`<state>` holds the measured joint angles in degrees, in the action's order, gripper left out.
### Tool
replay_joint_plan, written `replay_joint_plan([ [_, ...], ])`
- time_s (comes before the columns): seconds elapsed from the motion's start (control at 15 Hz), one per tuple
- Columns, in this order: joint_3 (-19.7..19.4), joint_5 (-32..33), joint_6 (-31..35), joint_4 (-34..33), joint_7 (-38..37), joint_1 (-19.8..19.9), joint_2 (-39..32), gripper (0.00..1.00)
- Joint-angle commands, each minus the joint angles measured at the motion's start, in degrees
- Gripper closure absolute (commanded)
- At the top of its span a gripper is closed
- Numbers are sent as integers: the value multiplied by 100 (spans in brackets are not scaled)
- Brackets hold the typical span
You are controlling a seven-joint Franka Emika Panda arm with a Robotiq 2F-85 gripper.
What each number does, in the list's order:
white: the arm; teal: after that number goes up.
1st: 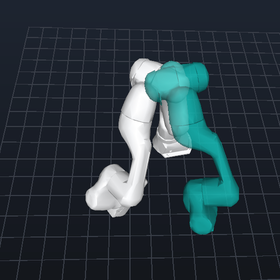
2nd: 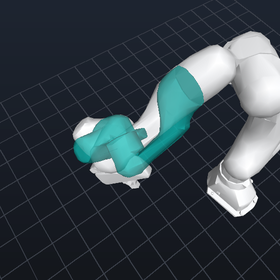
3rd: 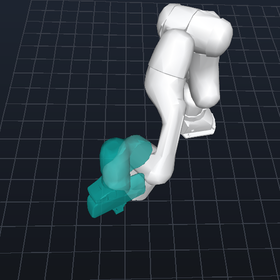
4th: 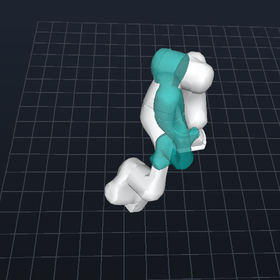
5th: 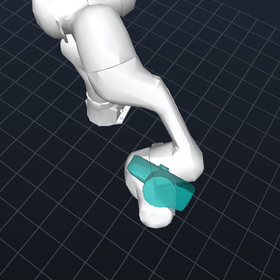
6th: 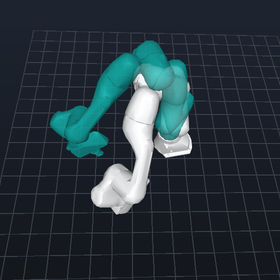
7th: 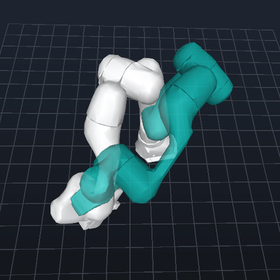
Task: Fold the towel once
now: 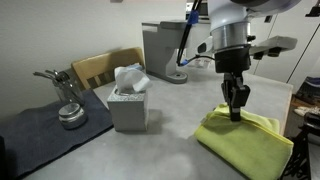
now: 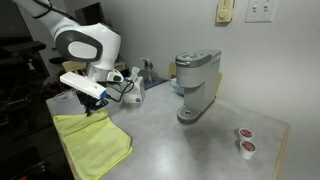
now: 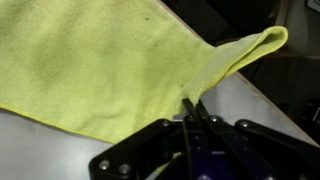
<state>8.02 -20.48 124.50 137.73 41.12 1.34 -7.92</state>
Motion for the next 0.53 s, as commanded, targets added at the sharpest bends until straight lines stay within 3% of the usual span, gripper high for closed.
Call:
replay_joint_plan([
  [0.0, -169, 199, -151, 247, -154, -51, 359, 99],
  [0.47, -381, 538, -364, 457, -383, -54, 787, 99],
])
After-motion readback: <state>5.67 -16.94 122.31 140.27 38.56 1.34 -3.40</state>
